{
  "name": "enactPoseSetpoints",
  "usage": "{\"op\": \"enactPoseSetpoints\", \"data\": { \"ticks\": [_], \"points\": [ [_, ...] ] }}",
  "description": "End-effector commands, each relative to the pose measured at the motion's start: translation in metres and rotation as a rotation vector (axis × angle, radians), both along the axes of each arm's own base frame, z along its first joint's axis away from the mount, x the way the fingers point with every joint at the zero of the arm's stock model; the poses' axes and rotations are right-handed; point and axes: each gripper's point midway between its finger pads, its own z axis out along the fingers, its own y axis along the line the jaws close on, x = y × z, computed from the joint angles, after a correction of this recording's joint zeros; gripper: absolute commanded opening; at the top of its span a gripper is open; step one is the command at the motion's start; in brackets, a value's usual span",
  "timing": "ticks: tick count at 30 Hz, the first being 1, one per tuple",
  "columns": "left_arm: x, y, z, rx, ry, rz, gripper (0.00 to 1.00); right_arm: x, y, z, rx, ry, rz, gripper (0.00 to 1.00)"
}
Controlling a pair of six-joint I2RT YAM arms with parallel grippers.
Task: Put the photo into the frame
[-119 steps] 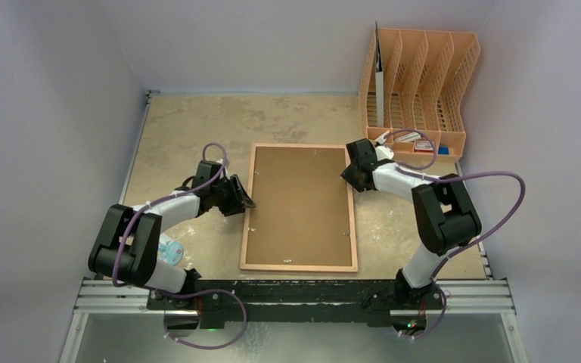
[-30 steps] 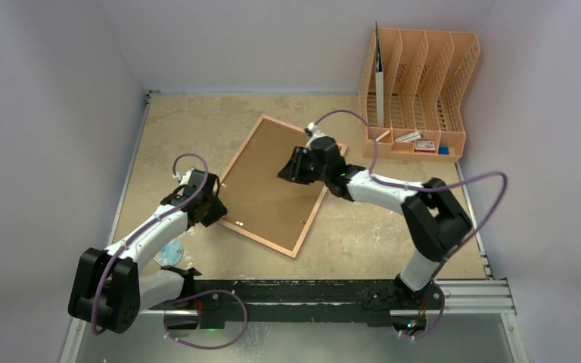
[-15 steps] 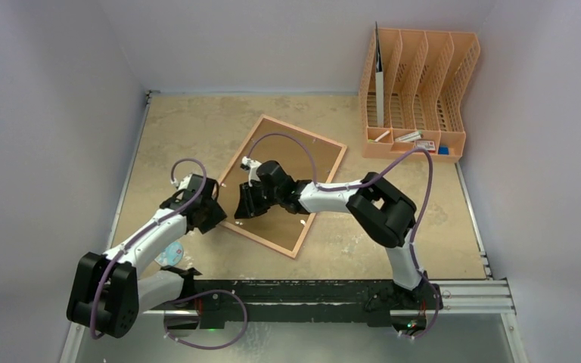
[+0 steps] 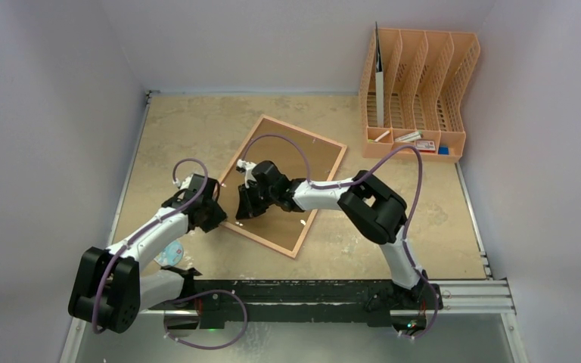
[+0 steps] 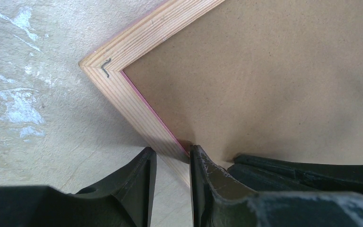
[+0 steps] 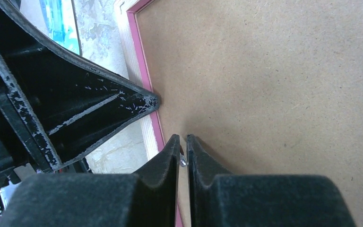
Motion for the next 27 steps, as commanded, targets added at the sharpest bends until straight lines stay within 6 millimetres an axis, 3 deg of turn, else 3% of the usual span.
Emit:
{"op": "enactPoseSetpoints", "data": {
  "ticks": [1,14,27],
  "points": [
    [-0.009,0.0,-0.008,0.008,0.025,-0.032,0.25,-0.01,0.004,0.0,-0.001,0.004,0.072,0.11],
    [-0.006,-0.001,-0.006,0.007,0.013,-0.037,0.25,-0.028,0.004,-0.008,-0.007,0.058,0.184,0.01],
    [-0.003,0.0,-0.003,0.012,0.003,-0.04,0.24,-0.058,-0.013,-0.016,-0.063,0.134,0.372,0.01]
  ]
}}
